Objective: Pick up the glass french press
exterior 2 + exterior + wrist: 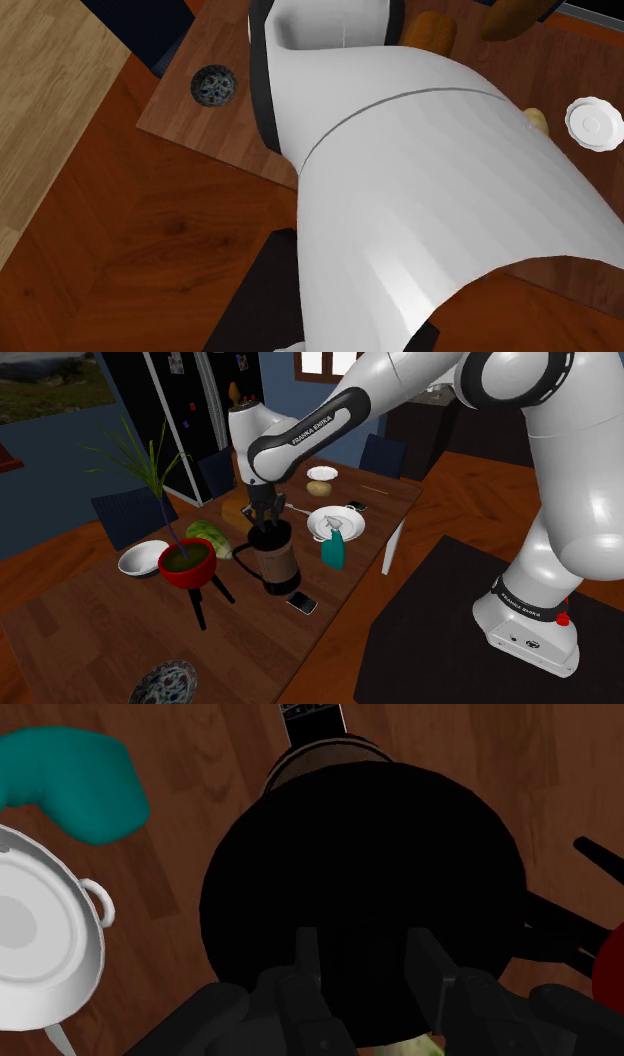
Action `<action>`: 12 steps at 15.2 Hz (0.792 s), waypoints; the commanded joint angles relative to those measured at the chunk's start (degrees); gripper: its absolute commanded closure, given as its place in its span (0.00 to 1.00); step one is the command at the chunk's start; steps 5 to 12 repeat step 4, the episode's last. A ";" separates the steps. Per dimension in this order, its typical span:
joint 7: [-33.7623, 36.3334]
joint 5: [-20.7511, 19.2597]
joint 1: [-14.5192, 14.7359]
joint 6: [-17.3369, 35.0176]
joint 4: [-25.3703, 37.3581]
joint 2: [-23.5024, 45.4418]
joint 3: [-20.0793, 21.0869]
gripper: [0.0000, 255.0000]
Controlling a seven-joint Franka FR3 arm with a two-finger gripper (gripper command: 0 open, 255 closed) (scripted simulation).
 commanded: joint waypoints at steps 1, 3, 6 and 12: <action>-0.25 0.23 -0.13 -1.06 0.52 -0.82 0.12 1.00; -0.36 0.37 -0.16 -1.74 0.79 -1.23 0.20 1.00; -0.36 0.37 -0.16 -1.74 0.80 -1.22 0.20 1.00; -0.36 0.37 -0.16 -1.74 0.80 -1.22 0.20 1.00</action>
